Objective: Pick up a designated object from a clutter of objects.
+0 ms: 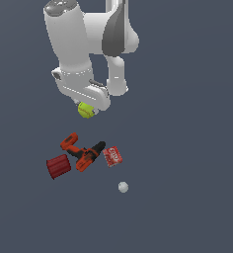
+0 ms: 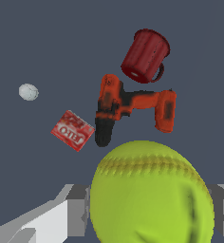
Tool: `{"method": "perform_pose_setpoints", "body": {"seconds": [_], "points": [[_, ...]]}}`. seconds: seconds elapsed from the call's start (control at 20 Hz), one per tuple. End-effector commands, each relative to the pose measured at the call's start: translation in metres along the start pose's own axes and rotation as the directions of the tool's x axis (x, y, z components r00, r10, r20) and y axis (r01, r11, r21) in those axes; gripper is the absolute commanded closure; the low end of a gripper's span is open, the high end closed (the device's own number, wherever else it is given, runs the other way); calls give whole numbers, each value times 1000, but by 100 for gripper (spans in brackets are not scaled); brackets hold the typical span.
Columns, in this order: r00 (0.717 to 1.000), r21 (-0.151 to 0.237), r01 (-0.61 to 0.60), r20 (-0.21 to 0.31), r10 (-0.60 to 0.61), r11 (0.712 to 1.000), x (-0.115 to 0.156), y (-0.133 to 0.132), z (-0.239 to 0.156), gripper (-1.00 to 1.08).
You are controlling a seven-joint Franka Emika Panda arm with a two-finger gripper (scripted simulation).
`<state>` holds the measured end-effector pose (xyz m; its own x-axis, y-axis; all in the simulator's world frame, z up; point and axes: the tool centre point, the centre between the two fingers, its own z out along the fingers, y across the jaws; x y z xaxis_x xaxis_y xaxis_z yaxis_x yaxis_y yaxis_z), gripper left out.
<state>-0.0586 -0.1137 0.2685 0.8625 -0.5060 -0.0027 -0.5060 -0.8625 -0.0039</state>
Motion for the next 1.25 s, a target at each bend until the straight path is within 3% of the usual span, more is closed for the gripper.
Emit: {"method": "perform_pose_setpoints", "body": {"seconds": [0.0, 0.55, 1.2], "points": [[1000, -1, 1, -1, -1, 1000, 16, 22, -20, 108], [1000, -4, 0, -2, 0, 1000, 69, 83, -77, 108], [1000, -4, 1, -3, -1, 1000, 86, 98, -93, 108]]}}
